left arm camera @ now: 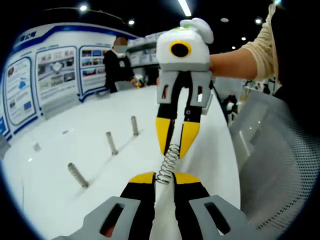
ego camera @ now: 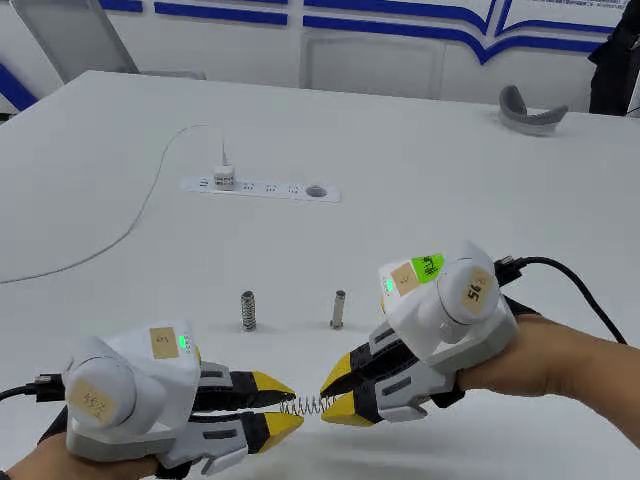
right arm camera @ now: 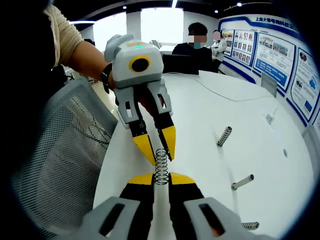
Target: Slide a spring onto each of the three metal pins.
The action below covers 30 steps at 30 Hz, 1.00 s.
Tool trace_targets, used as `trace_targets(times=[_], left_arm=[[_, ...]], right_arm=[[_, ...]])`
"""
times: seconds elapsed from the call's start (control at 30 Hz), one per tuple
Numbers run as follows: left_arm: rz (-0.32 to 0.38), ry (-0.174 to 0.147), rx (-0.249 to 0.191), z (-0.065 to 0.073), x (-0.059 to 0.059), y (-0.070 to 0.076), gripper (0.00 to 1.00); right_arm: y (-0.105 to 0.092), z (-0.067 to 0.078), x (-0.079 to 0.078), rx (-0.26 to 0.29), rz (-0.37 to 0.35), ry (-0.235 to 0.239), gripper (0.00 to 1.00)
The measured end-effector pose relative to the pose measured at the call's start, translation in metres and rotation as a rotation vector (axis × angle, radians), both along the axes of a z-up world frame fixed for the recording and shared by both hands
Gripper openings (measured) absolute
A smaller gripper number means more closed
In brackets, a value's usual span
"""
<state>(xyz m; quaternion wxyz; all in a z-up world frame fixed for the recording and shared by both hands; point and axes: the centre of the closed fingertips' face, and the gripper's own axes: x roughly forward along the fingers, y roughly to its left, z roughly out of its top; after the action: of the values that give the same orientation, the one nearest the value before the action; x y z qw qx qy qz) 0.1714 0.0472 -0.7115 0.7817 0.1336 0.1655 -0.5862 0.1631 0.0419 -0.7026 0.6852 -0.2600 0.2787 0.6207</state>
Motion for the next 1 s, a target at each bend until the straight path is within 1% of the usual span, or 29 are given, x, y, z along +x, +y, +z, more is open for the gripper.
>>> trace_targets(times=[0.27,0.5,0.73,1.0], left_arm=[[-0.001,0.004,0.01,-0.003,0.0,0.0,0.12],[-0.005,0.006,0.005,-0.001,-0.001,-0.002,0.12],[-0.014,0.01,0.004,-0.001,-0.002,-0.006,0.11],[-0.018,0.013,-0.003,0.001,-0.003,-0.01,0.11]], right_arm=[[0.008,0.013,0.0,0.035,0.002,-0.01,0.12],[0.015,0.022,0.001,0.07,-0.002,-0.014,0.12],[0.022,0.028,0.001,0.093,-0.001,-0.021,0.12],[0.028,0.032,0.002,0.109,-0.002,-0.03,0.12]])
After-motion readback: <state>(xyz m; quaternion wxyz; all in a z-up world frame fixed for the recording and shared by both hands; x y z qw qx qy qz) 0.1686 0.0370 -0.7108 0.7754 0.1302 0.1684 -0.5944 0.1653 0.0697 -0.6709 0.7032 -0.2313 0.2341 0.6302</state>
